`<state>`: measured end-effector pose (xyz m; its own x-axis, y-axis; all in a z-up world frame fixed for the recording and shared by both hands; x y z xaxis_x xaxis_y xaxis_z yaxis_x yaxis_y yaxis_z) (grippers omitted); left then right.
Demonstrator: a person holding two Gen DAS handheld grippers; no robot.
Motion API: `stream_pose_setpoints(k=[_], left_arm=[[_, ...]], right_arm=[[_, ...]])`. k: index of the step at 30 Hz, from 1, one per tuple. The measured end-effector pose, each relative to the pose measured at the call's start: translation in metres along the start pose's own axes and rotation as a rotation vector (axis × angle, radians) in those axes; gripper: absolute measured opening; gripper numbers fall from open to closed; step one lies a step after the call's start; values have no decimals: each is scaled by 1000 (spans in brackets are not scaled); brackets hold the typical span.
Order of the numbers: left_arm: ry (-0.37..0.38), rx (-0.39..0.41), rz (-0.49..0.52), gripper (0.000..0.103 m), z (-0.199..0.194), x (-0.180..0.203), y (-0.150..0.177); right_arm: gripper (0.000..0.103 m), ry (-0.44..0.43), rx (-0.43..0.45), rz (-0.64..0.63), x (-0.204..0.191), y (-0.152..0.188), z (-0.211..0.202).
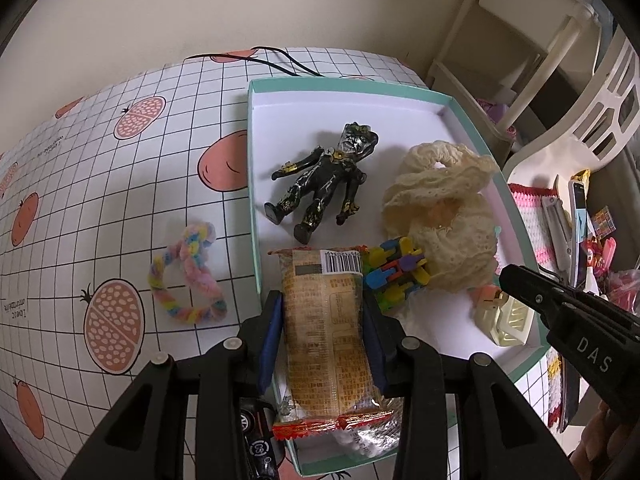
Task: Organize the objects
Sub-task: 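Lower the snack packet with the left tool while the right tool lowers the green toy into the tray, then open both tools to release the snack packet and green toy in the tray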
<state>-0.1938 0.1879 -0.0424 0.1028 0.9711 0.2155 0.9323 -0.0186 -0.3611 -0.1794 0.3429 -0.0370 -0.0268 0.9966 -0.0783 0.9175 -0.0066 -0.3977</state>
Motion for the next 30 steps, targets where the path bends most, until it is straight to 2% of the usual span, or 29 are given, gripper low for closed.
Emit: stream_pose_setpoints(k=[6,13,21,22,25,30], left_arm=[[4,-11,1,41,0,-1,0],[13,-9,12,50,-4,2,0],[10,5,7,52,-10,0,-3],[4,10,7,56,-12,-1,-4],[0,22,0,57,-17,-3,-6],[-15,38,-28,58,-23,-8,-11]], right_arm=[[11,11,-10,-18,-3,0,0],[11,22,-16,-28,-3,0,-2],[13,32,-12,-28,-2,-2,-7],[15,33,-11,-28,-2,-2,-8],[25,37,-6,-26,-1,-4,-11],[25,36,4,-32,-3,-6,-17]])
Point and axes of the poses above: each gripper's, at about its wrist camera, not at the fingertips, and z roughly the way its jaws point, x to its right, y to its underside, the point moved 9 cm from there along z, roughly the way its jaws point, and after that the axes turned 7 degrees about -z, right-handed, at the moved point
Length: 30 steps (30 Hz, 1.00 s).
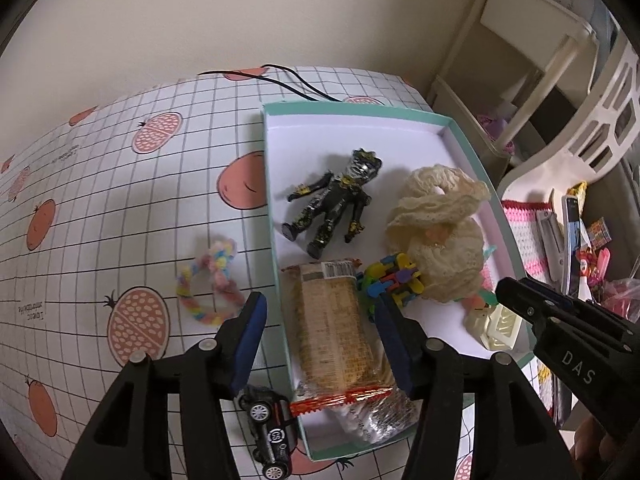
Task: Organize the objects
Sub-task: 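Open both tools to release the snack packet and green toy in the tray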
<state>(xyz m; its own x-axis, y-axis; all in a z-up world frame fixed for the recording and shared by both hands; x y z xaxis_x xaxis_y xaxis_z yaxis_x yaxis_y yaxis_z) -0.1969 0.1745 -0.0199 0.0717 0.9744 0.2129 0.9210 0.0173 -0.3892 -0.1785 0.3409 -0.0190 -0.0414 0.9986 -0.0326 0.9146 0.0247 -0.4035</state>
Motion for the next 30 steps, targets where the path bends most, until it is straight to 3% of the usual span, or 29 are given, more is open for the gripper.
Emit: stream_pose_setpoints(k=[2,6,10,15,18,30], left_arm=[[-13,7,-15,58,-2,-5,-2],[-48,19,-55,60,-6,-18,-7],[-83,26,-82,73,-8,-29,-9],[-115,35,-118,76,-10,-40,-10],[-144,40,-138,85,-11,-47,-10],[-183,69,-164,86,-17,-59,-14]], right_arm=[[26,-1,2,-1,-1,-1,-1],[45,-1,8,-8,-4,-2,-3],[58,-1,13,-22,-8,-3,-4],[64,2,25,-32,-10,-5,-7],[73,12,31,-36,-9,-6,-8],[91,23,46,-46,-11,-8,-11]])
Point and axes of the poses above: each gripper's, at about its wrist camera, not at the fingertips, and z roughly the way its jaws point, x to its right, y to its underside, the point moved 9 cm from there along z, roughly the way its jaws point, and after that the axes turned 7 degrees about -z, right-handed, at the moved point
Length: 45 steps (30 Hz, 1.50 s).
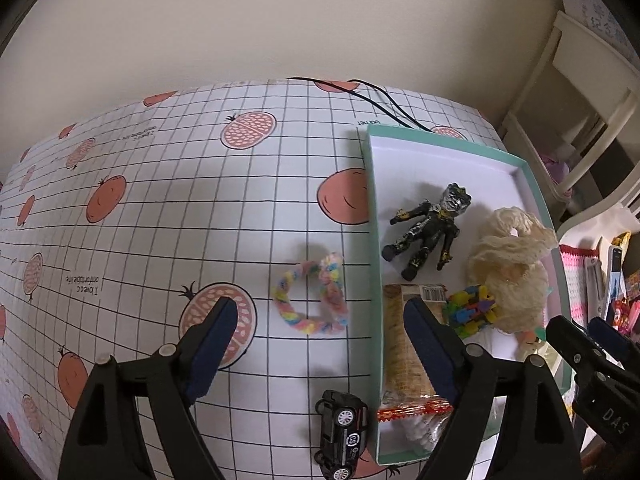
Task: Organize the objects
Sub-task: 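Open both tools to release the snack packet and green toy in the tray, then withdraw both tools from the tray toward the rainbow ring and black car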
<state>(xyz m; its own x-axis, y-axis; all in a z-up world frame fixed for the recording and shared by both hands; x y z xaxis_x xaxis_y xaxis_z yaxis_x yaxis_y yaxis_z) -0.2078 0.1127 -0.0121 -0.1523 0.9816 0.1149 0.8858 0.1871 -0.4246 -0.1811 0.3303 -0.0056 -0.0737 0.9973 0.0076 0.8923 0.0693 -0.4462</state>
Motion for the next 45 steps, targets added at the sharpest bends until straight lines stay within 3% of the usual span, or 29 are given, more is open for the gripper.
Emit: stream_pose_setpoints(k=[2,3,21,33,45], left_arm=[[-11,13,-7,92,-2,-3,-1],[-17,18,-10,103,-2,-5,-2],[-36,36,-56,103,-5,-30,-8],[-84,45,-155,103,-11,-79,-19],[-108,19,-227,103,-13,-120,-16]], right_arm=[[96,2,2,0,0,0,0],[97,3,4,0,0,0,0],[102,7,-2,-27,-14,-1,4],[103,-12,11,-69,-37,-3,5],[103,-136,-5,-159,-98,1,7]])
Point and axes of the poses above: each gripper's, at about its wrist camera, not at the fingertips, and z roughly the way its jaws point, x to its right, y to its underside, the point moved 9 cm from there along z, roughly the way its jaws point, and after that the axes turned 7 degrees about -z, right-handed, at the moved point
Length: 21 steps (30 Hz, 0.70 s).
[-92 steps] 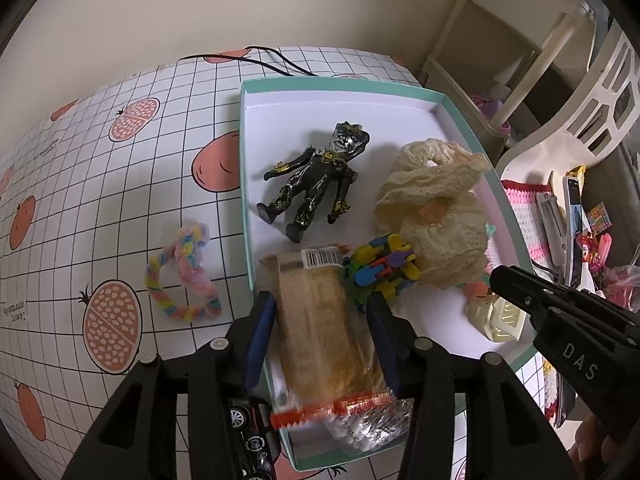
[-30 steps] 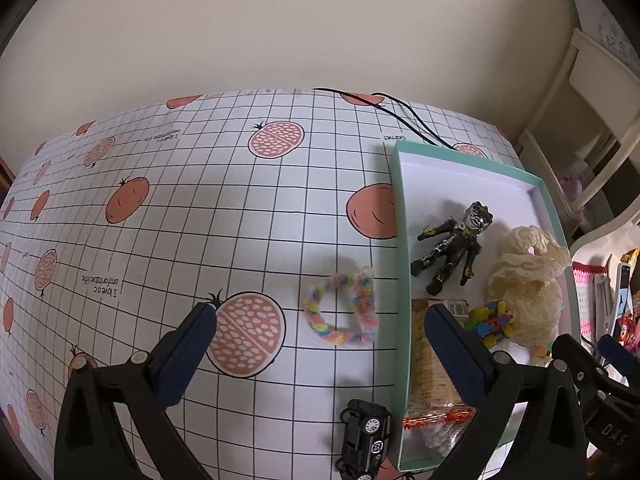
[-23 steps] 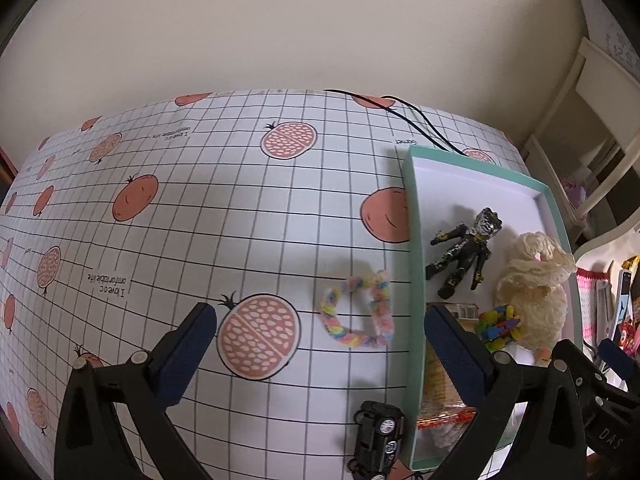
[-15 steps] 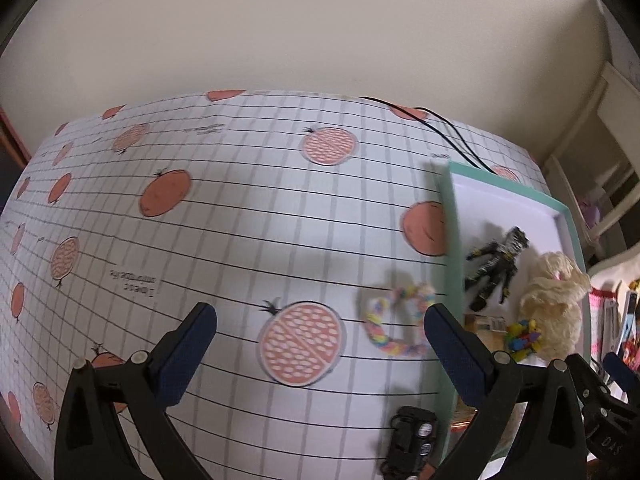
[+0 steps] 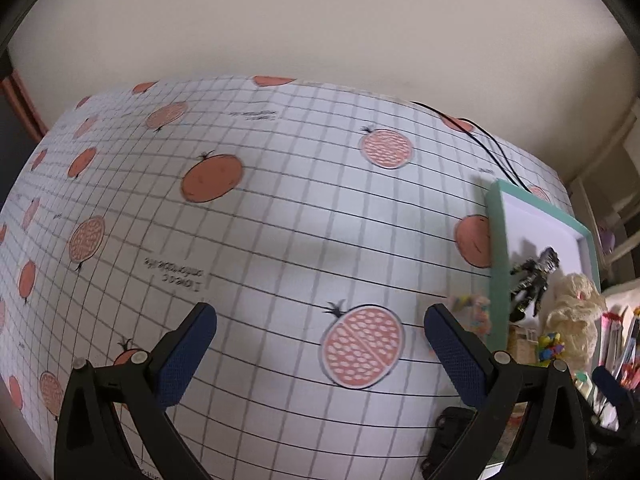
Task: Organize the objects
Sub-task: 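Withdraw both tools from the tray toward the rainbow ring and black car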
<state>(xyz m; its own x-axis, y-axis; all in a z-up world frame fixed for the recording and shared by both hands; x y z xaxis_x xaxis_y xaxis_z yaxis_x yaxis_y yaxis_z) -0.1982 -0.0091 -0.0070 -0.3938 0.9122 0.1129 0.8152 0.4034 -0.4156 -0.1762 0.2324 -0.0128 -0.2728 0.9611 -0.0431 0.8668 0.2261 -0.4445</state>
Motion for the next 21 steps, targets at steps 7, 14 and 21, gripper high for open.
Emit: stream_pose_setpoints(k=[7,14,21], left_arm=[[-18,-17,-23,103,2,-17,-3],[-17,-25,-43,103,2,-31,-4],[-21,-22,-54,103,2,-43,-9]], right_arm=[[103,-76,-9,-46,-37,1,5],[103,-138,-19,-105,-69,4,10],[103,-176,-35,-157,-90,8,17]])
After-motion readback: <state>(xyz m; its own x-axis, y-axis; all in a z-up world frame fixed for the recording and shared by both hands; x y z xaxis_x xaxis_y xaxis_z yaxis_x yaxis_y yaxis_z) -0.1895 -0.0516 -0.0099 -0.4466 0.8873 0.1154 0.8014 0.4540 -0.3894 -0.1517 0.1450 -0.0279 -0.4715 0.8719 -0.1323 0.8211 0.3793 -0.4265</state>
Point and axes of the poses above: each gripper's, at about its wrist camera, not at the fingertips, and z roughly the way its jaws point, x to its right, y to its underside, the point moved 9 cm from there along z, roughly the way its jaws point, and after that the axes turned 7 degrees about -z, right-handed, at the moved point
